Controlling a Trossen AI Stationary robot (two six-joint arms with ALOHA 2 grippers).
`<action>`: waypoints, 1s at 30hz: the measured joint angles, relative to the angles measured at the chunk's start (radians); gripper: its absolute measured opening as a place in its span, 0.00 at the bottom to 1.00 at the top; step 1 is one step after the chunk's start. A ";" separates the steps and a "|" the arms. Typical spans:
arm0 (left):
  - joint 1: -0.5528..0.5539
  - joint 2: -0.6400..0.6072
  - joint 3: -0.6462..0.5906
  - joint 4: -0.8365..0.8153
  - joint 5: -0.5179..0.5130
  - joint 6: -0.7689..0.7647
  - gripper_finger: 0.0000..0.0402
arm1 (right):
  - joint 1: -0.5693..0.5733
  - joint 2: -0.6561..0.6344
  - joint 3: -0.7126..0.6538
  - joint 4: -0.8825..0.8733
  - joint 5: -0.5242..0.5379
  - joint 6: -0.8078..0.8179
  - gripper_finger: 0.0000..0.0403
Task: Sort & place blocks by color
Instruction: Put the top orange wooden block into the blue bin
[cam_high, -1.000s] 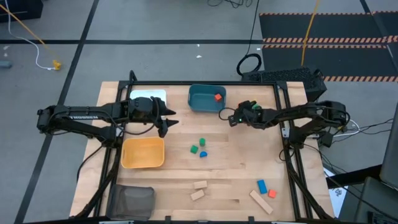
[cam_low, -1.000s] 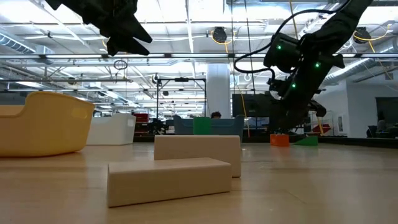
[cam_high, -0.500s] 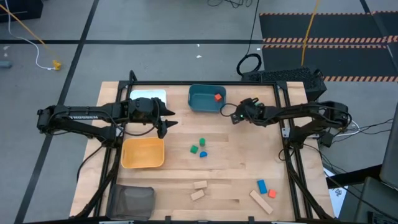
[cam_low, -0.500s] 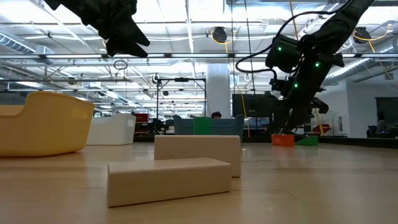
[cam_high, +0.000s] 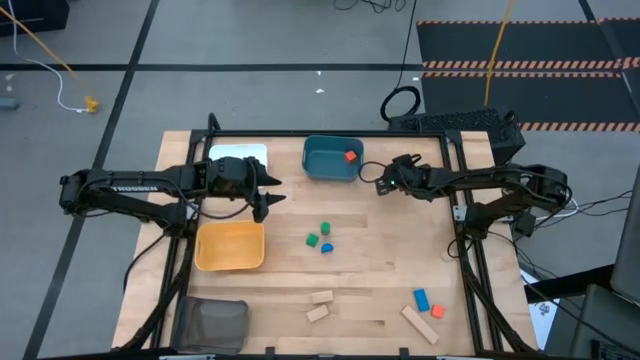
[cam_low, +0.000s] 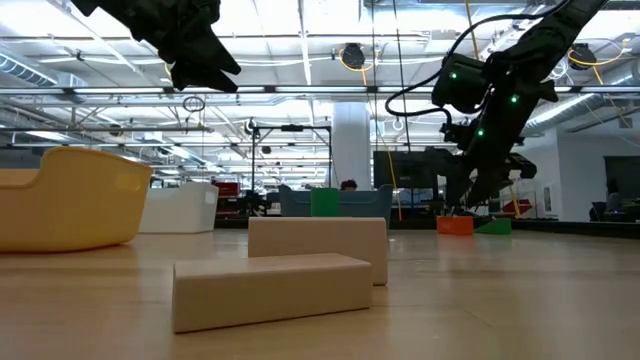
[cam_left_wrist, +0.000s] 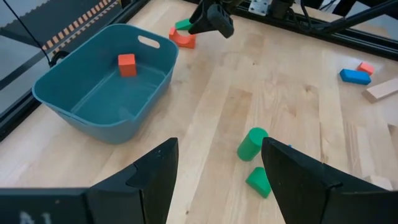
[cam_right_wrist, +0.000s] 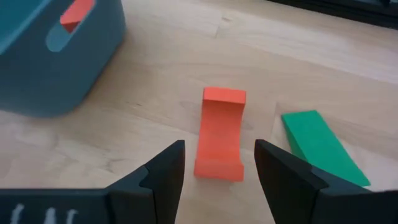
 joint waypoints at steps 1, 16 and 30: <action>0.000 0.000 0.000 0.000 0.000 0.000 0.58 | 0.000 0.004 0.000 0.000 0.000 0.003 0.47; 0.000 0.000 0.000 -0.002 0.000 -0.001 0.58 | 0.009 0.049 -0.063 0.078 -0.027 0.074 0.47; 0.000 0.000 0.000 -0.002 0.000 -0.012 0.58 | -0.013 0.049 -0.074 0.139 -0.022 0.008 0.44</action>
